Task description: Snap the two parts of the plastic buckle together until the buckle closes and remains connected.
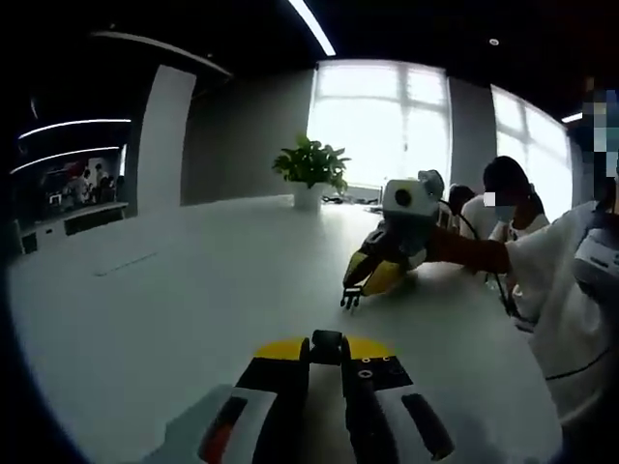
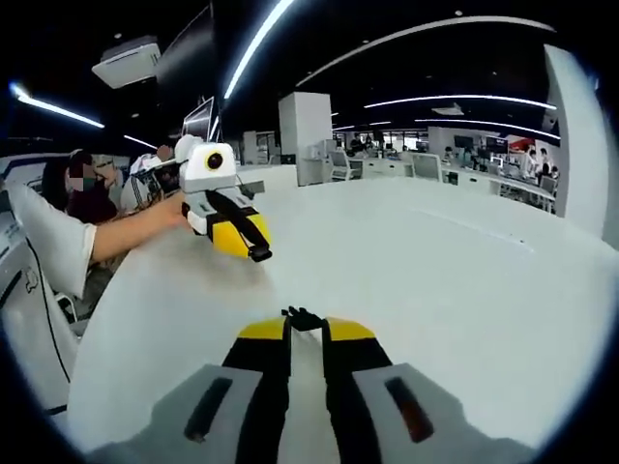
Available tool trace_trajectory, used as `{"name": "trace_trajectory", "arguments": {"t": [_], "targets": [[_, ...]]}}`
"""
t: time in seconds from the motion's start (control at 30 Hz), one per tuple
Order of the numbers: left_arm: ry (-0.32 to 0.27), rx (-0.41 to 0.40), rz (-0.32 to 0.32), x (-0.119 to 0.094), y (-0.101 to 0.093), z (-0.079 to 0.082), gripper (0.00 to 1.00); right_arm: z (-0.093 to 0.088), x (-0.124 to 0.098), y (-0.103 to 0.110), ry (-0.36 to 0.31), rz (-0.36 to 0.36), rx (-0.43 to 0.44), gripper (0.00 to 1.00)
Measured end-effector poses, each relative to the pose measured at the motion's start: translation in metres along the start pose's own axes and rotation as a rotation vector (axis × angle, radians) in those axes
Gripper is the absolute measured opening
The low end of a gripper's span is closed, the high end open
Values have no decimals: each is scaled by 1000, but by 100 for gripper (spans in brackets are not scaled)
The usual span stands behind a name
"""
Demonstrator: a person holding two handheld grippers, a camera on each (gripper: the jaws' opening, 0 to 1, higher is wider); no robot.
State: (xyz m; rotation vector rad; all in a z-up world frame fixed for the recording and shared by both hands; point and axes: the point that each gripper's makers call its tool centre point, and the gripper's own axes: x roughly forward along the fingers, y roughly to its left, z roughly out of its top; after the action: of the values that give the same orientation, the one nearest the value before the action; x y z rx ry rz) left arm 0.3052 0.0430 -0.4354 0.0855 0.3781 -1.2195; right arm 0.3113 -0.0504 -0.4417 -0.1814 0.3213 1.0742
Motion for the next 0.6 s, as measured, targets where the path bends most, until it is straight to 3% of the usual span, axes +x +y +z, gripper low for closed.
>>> {"name": "trace_trajectory", "arguments": {"t": [0.27,0.6], "targets": [[55,33,5,7,-1,-14,13,-3,1,3,9,-3,-24,12],[82,63,-29,9,-7,-21,13,-6,1,6,16,5,-49,12]]}}
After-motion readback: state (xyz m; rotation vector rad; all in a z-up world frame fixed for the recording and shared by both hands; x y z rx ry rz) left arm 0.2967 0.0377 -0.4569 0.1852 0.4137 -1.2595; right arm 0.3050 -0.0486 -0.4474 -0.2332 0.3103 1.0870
